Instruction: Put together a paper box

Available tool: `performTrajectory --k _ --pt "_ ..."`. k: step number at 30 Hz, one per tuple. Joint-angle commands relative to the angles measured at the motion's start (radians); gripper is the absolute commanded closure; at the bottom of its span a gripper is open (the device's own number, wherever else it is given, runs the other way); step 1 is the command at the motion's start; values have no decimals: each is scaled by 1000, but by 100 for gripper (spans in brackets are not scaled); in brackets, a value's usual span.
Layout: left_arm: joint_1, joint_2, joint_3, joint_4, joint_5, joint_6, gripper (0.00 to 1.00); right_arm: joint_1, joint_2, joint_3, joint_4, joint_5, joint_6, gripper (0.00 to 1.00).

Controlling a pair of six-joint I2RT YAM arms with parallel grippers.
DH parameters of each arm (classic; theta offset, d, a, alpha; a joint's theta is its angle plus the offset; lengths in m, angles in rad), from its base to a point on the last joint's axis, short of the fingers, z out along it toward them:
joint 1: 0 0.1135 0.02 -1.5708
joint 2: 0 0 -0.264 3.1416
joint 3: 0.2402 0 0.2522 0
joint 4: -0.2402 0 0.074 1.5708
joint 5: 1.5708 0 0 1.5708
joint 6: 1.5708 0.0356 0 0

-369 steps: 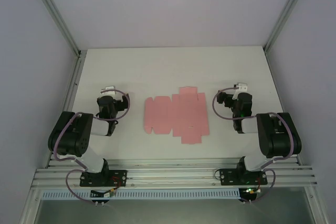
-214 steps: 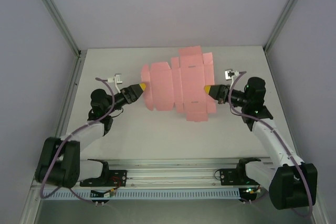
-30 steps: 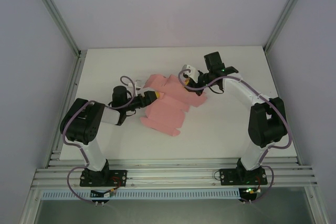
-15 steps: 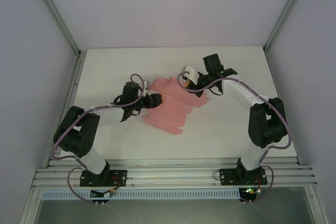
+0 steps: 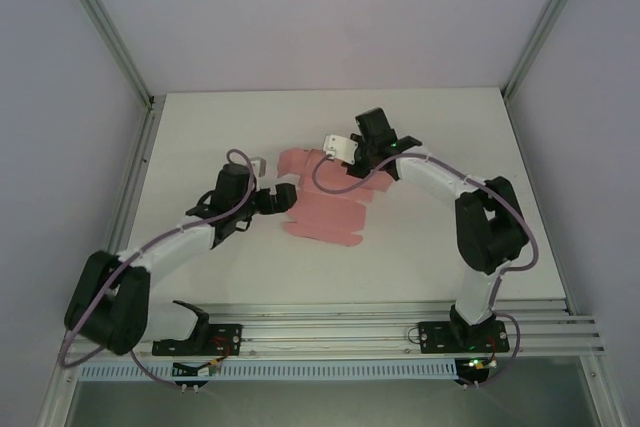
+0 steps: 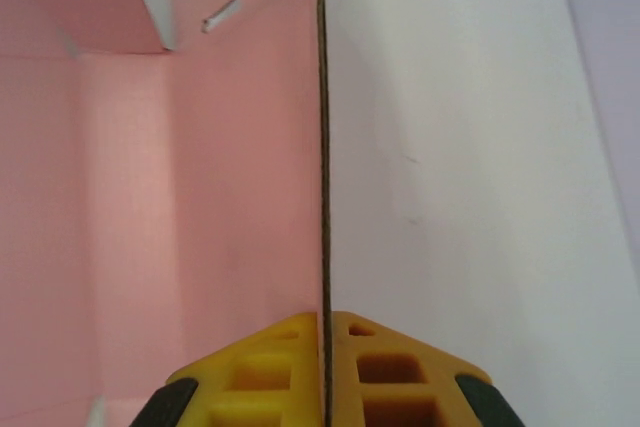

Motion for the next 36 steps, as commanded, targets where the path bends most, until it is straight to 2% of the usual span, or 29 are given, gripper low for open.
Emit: performTrajectory --k 1,5,9,13,15,18,24,27,29,31,36 --pt "-1 -95 -15 -143 -169 12 0 19 37 -40 191 152 -126 99" --pt "43 -154 -22 -200 -258 -12 0 21 65 -60 381 215 -229 97" --pt "93 -128 -23 -185 -296 -56 0 25 95 -83 469 221 -316 96" --pt "153 -50 4 -137 -279 -95 0 30 124 -154 647 232 -403 95" --pt "184 -3 31 -108 -258 -94 0 29 138 -164 677 234 -420 94" --pt "217 85 94 -83 -203 -89 0 25 163 -126 592 227 -407 92" --pt "221 248 200 1 -16 -63 0 4 219 -46 595 227 -397 93" --pt "221 306 238 78 104 0 0 -5 201 37 357 169 -348 94" --pt "220 347 261 143 184 39 1 -8 194 56 289 129 -338 92" --pt "218 394 304 166 213 56 4 -7 195 55 275 111 -345 92" --pt "213 510 478 68 194 160 15 -14 220 85 215 102 -335 92"
